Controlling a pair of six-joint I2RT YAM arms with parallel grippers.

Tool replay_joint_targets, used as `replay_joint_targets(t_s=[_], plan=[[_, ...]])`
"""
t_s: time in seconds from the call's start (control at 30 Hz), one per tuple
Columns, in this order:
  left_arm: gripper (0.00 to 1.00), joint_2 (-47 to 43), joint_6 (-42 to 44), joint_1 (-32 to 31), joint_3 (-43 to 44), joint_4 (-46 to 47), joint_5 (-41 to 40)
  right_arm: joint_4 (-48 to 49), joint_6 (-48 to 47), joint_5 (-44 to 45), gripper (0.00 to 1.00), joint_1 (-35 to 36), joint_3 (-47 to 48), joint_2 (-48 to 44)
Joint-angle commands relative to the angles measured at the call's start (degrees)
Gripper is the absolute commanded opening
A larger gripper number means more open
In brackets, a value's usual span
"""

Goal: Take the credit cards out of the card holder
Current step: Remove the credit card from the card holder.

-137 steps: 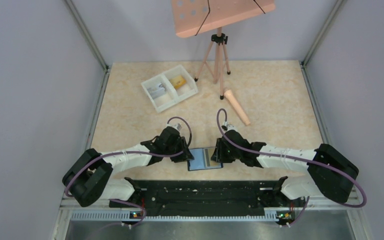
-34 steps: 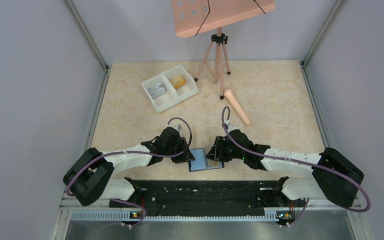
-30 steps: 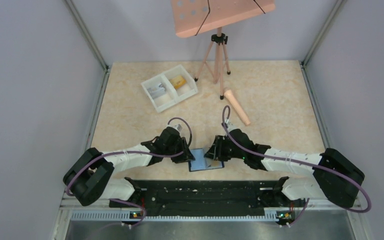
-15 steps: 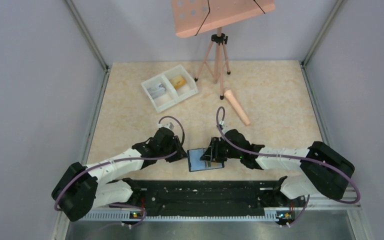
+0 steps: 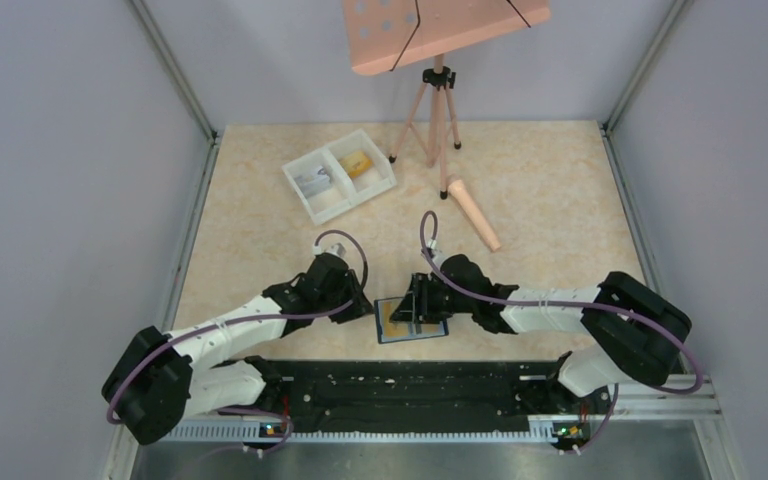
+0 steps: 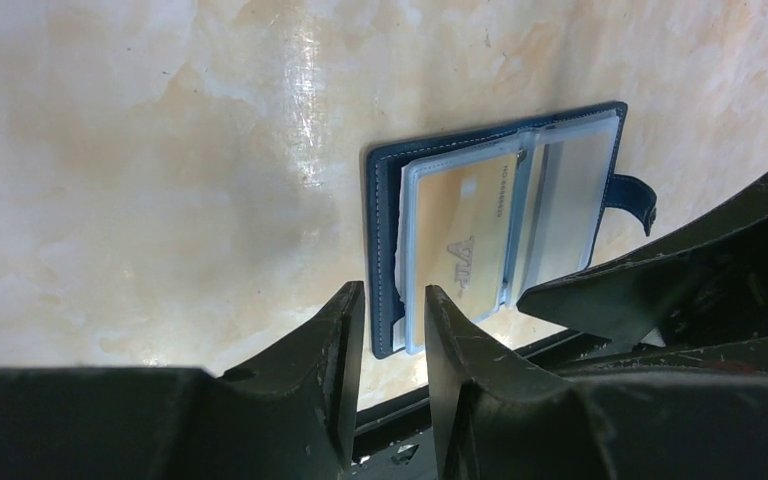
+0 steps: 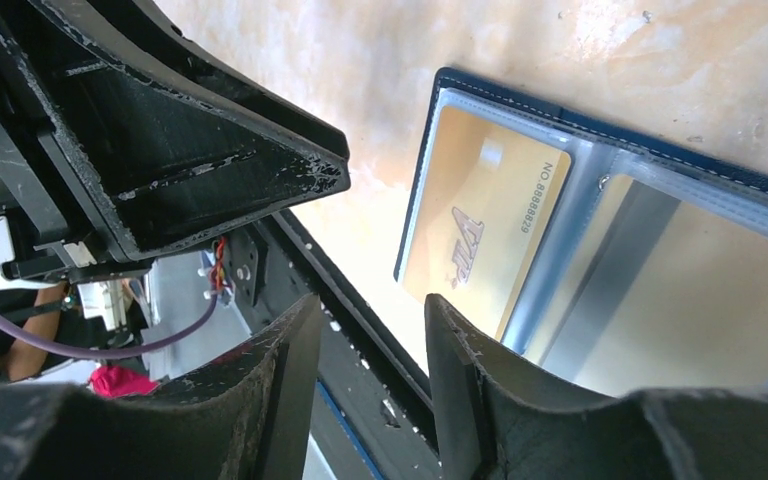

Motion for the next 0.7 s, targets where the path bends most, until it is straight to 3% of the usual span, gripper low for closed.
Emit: replay_joint_targets(t_s=[0.0, 0.2, 0.43, 0.67], plan=[[0.34, 0.3, 1.8, 0.2, 2.2, 2.3, 2.2, -0.9, -0.8, 1.8, 0.42, -0.2, 1.8, -1.8], [0.31, 4.9, 2.5, 0.3, 1.0, 9.6, 8.9, -5.8, -2.5, 5.3, 0.32, -2.6, 1.2, -3.7], [0.19, 10.3, 2.3, 0.2, -0.4, 14.3, 11.5, -5.3, -3.3, 4.4, 0.29, -4.9, 0.5, -2.3], [0.13, 12.8, 2.1, 0.2, -2.1, 16.1, 11.5, -1.4, -3.3, 1.7, 0.28, -4.9, 0.2, 1.5]])
